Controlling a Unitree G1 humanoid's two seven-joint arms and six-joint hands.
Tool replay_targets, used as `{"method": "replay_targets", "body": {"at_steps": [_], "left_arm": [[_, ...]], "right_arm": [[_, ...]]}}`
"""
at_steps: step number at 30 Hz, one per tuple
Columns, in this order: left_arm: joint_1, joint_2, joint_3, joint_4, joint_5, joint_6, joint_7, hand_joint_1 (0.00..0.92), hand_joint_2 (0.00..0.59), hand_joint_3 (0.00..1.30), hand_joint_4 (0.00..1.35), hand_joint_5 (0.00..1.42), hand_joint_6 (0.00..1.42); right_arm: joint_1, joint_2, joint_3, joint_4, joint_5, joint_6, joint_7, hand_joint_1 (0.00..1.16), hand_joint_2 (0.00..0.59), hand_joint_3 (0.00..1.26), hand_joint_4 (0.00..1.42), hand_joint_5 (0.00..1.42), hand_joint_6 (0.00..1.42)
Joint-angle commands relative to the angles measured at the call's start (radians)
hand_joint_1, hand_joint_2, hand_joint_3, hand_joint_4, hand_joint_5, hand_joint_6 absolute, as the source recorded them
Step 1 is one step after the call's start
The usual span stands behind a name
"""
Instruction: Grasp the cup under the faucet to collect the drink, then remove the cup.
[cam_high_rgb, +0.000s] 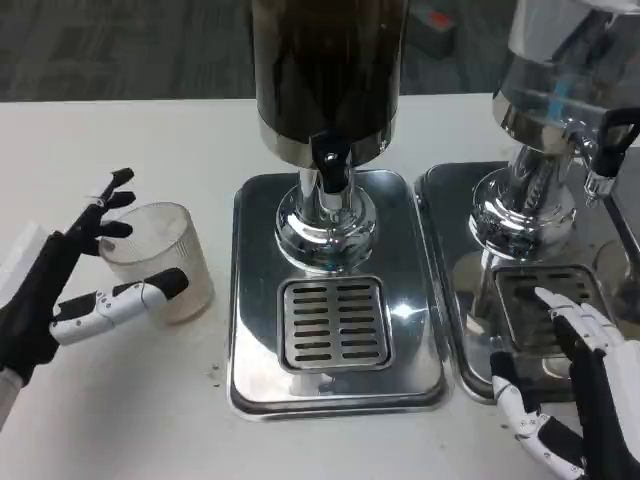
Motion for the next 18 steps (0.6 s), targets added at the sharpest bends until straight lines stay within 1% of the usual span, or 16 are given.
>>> {"method": "replay_targets", "body": {"at_steps": [1, 5, 9, 18], "left_arm": [[0.003, 0.011, -0.024, 0.031, 0.016, -0.04, -0.001, 0.239, 0.009, 0.09, 0.12, 0.27, 0.34], [0.007, 0.013, -0.022, 0.034, 0.031, -0.11, 0.041, 0.238, 0.009, 0.1, 0.13, 0.28, 0.35], [0.008, 0.014, -0.017, 0.035, 0.037, -0.159, 0.071, 0.234, 0.01, 0.1, 0.14, 0.28, 0.35], [0.01, 0.02, -0.008, 0.04, 0.051, -0.188, 0.107, 0.227, 0.016, 0.1, 0.14, 0.29, 0.36]], "right_arm": [[0.009, 0.0, -0.006, -0.012, -0.003, 0.0, -0.01, 0.43, 0.437, 0.24, 0.2, 0.16, 0.27], [0.013, -0.002, -0.008, -0.015, -0.003, 0.0, -0.008, 0.43, 0.437, 0.24, 0.2, 0.17, 0.27], [0.013, -0.002, -0.009, -0.015, -0.001, -0.001, -0.007, 0.43, 0.437, 0.25, 0.21, 0.17, 0.27], [0.004, -0.002, -0.009, -0.003, 0.004, -0.001, -0.006, 0.43, 0.437, 0.25, 0.21, 0.17, 0.27]]}}
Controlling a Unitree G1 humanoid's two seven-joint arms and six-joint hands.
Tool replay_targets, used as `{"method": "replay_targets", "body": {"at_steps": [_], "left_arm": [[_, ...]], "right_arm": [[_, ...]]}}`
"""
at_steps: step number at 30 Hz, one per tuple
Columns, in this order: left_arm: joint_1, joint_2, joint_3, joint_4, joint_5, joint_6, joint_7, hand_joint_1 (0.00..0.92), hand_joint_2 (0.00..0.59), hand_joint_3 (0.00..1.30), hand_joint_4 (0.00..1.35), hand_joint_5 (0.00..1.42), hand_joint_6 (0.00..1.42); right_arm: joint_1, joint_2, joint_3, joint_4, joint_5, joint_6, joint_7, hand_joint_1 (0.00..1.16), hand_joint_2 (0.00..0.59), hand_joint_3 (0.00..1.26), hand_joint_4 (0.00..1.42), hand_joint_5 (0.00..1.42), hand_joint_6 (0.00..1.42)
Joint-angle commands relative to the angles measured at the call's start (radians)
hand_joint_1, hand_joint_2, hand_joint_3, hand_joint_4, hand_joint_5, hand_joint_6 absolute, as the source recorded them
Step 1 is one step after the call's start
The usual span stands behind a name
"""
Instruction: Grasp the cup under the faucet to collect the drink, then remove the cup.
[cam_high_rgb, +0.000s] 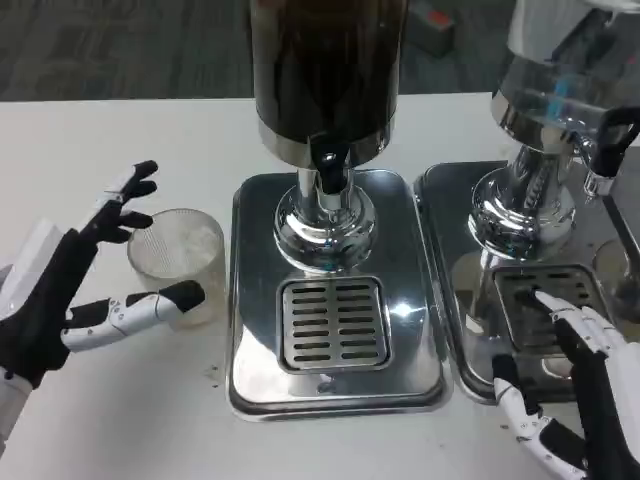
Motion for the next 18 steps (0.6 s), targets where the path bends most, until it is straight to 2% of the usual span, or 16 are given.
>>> {"method": "replay_targets", "body": {"at_steps": [1, 12, 18], "left_arm": [[0.008, 0.014, 0.013, 0.01, 0.009, -0.031, 0.034, 0.227, 0.016, 0.1, 0.14, 0.29, 0.36], [0.031, 0.018, 0.043, -0.007, 0.002, -0.049, 0.056, 0.216, 0.018, 0.1, 0.14, 0.29, 0.36], [0.023, 0.023, 0.036, 0.006, -0.003, -0.04, 0.033, 0.214, 0.019, 0.09, 0.14, 0.28, 0.35]], "right_arm": [[-0.004, -0.002, -0.007, 0.0, 0.005, -0.001, -0.006, 0.43, 0.437, 0.25, 0.21, 0.17, 0.27], [-0.012, -0.002, -0.004, 0.009, 0.015, -0.003, 0.002, 0.43, 0.437, 0.26, 0.21, 0.17, 0.27], [-0.006, -0.002, -0.004, 0.005, 0.023, 0.0, 0.005, 0.43, 0.437, 0.26, 0.21, 0.17, 0.27]]}}
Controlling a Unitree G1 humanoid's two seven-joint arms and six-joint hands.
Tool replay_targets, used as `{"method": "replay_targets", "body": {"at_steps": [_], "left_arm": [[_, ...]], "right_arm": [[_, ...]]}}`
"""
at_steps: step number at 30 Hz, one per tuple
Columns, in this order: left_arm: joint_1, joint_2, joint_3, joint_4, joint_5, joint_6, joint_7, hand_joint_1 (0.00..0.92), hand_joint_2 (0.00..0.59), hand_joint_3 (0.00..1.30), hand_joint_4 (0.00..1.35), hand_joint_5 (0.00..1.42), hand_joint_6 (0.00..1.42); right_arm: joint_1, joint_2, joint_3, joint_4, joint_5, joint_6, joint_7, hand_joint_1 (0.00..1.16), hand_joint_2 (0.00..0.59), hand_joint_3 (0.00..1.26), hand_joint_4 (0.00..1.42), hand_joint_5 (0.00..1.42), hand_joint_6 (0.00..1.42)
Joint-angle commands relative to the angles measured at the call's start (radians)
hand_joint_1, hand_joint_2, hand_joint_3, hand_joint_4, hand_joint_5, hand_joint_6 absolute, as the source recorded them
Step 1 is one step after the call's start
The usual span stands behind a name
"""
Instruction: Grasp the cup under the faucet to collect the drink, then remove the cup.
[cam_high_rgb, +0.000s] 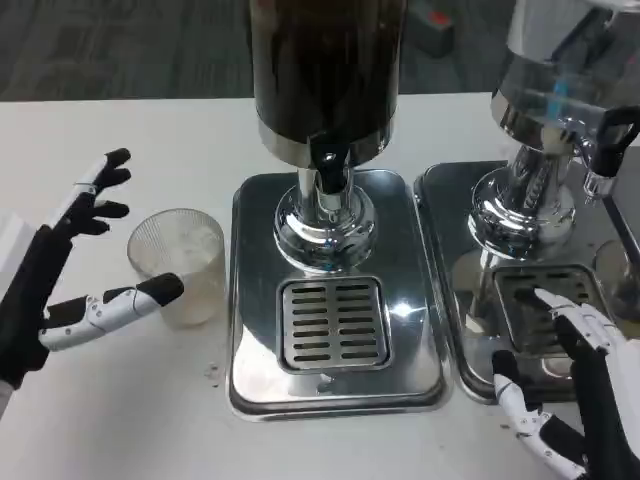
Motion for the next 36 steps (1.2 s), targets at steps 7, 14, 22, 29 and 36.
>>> {"method": "replay_targets", "body": {"at_steps": [7, 14, 22, 29, 36], "left_arm": [[-0.025, 0.022, -0.036, 0.027, -0.006, 0.023, -0.069, 0.213, 0.019, 0.02, 0.06, 0.22, 0.33], [-0.059, 0.026, -0.062, 0.057, -0.007, 0.052, -0.116, 0.225, 0.011, 0.0, 0.03, 0.2, 0.31], [-0.09, 0.02, -0.073, 0.101, -0.013, 0.065, -0.136, 0.225, 0.011, 0.0, 0.03, 0.2, 0.31], [-0.116, 0.02, -0.084, 0.147, -0.025, 0.072, -0.149, 0.225, 0.011, 0.0, 0.03, 0.2, 0.31], [-0.129, 0.021, -0.097, 0.176, -0.029, 0.046, -0.136, 0.226, 0.01, 0.0, 0.04, 0.2, 0.32]], "right_arm": [[0.017, 0.002, -0.007, -0.007, 0.014, 0.004, 0.003, 0.43, 0.437, 0.26, 0.21, 0.17, 0.27], [0.022, 0.004, -0.007, -0.012, 0.011, 0.005, 0.001, 0.43, 0.436, 0.27, 0.21, 0.17, 0.27], [0.029, 0.004, -0.008, -0.017, 0.008, 0.003, -0.002, 0.43, 0.431, 0.27, 0.21, 0.17, 0.27], [0.031, 0.002, -0.009, -0.021, 0.007, 0.002, -0.001, 0.42, 0.425, 0.27, 0.21, 0.17, 0.27], [0.034, 0.001, -0.011, -0.025, 0.006, 0.002, 0.001, 0.43, 0.414, 0.27, 0.21, 0.18, 0.28]]}}
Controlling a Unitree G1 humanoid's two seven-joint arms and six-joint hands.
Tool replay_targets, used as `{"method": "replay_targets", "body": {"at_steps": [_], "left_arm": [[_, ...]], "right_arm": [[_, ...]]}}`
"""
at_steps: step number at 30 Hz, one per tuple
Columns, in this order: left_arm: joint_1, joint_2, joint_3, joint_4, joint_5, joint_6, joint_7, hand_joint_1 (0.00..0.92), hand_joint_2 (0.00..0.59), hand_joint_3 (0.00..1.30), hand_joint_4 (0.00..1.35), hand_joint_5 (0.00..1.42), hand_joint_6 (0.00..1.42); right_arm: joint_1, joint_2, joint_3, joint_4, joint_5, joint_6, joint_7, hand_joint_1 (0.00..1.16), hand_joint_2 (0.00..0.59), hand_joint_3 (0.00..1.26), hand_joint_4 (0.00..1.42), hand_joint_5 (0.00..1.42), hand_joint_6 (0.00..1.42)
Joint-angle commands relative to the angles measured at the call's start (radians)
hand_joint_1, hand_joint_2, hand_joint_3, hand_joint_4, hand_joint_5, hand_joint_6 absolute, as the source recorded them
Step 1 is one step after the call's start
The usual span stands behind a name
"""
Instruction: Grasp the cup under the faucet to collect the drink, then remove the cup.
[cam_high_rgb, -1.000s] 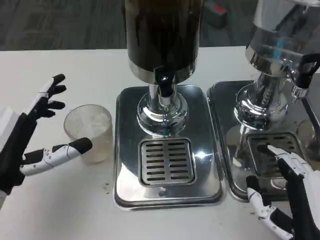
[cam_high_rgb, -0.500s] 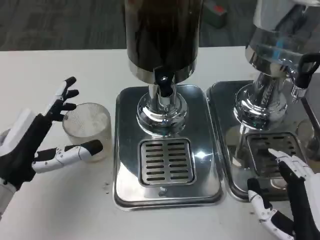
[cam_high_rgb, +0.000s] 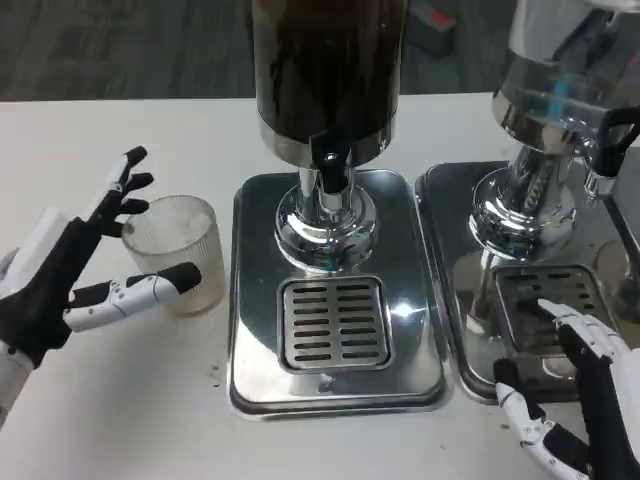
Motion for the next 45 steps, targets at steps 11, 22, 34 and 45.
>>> {"method": "replay_targets", "body": {"at_steps": [11, 22, 34, 45], "left_arm": [[0.005, 0.009, -0.016, 0.045, 0.018, -0.096, 0.02, 0.226, 0.013, 0.0, 0.05, 0.21, 0.32], [0.015, 0.012, -0.006, 0.048, 0.014, -0.124, 0.04, 0.226, 0.016, 0.0, 0.07, 0.22, 0.33], [0.041, 0.022, 0.01, 0.009, 0.005, -0.15, 0.045, 0.216, 0.018, 0.0, 0.07, 0.23, 0.33], [0.047, 0.038, 0.031, 0.003, -0.022, -0.167, 0.017, 0.215, 0.018, 0.0, 0.07, 0.23, 0.33]], "right_arm": [[0.006, 0.0, -0.009, -0.013, 0.003, 0.003, 0.003, 0.44, 0.414, 0.27, 0.21, 0.18, 0.28], [-0.004, -0.005, -0.009, -0.005, 0.009, 0.002, 0.011, 0.44, 0.414, 0.27, 0.21, 0.18, 0.28], [0.002, -0.003, -0.009, -0.021, 0.009, 0.007, 0.027, 0.44, 0.414, 0.28, 0.21, 0.18, 0.29], [0.01, 0.027, 0.019, -0.042, -0.021, 0.027, 0.028, 0.44, 0.414, 0.28, 0.21, 0.18, 0.3]]}}
